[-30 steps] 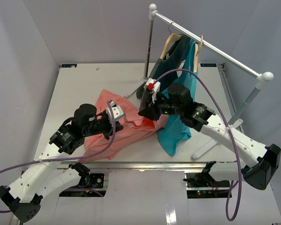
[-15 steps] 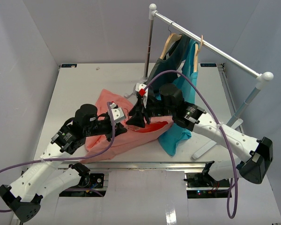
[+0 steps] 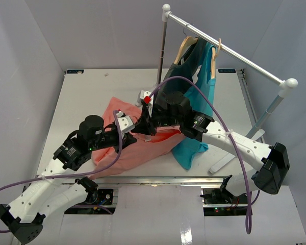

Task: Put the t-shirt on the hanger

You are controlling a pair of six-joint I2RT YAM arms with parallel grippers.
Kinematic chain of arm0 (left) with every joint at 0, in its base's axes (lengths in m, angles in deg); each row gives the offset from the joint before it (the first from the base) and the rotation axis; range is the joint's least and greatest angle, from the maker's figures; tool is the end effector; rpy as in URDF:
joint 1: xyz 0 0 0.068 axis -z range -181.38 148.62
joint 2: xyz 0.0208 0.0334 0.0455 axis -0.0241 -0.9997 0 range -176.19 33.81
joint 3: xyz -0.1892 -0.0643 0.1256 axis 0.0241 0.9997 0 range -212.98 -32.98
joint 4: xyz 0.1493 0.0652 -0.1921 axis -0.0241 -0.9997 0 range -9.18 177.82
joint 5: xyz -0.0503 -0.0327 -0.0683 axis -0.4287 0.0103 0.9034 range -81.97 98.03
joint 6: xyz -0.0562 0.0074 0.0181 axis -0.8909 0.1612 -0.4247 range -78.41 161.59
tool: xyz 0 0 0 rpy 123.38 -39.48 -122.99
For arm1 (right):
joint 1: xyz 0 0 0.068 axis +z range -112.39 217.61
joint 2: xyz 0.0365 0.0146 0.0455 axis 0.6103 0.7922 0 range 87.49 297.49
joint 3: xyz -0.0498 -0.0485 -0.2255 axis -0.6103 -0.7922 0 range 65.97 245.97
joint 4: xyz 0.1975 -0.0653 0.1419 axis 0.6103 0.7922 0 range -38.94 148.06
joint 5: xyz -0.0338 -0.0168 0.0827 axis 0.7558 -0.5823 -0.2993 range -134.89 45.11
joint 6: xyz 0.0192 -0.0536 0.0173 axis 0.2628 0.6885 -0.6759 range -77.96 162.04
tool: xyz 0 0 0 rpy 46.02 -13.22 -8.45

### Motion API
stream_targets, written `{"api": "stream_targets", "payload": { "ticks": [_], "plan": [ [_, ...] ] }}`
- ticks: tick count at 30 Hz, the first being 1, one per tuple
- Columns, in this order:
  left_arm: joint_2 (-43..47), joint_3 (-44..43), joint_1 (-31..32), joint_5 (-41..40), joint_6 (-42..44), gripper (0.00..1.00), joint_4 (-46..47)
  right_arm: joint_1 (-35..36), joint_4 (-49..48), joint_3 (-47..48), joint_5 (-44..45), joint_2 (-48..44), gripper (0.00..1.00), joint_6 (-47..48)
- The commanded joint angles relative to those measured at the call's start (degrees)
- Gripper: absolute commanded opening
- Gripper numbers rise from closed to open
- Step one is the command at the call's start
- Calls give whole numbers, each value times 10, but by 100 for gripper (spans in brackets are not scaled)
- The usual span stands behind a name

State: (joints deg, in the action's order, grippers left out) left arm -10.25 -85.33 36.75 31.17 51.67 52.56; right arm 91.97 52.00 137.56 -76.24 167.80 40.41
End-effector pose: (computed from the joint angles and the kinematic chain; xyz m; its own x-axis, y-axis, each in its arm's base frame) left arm 0.1333 -0.1266 0.3120 -0.2036 0.3643 -0.9087 0.8927 0.4503 -0.0195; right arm 0.1755 0.2835 0.3410 -0.1259 -0.1340 -0.9830 -0.9897 0.0846 0.1153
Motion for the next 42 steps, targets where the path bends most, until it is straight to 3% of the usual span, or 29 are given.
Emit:
{"api": "stream_targets", "payload": {
  "ticks": [1,7,15,30,36,42],
  "plan": [
    [61,-10,0,-95,-61,0,-44,-14,-17,36,60,-19,8,7],
    [93,-37,0,-142,-86,12,-74,-14,30,53,81,-28,8,14],
    [90,-58,-1,-157,-92,15,-106,-16,57,75,79,-29,8,37],
    [89,-84,0,-180,-80,42,-130,-57,116,122,90,-20,8,49],
    [86,-81,-1,-199,-69,46,-123,-57,154,168,88,-9,8,51],
    [86,-78,0,-272,-72,46,-139,-57,186,219,102,-13,8,51]
  ]
}}
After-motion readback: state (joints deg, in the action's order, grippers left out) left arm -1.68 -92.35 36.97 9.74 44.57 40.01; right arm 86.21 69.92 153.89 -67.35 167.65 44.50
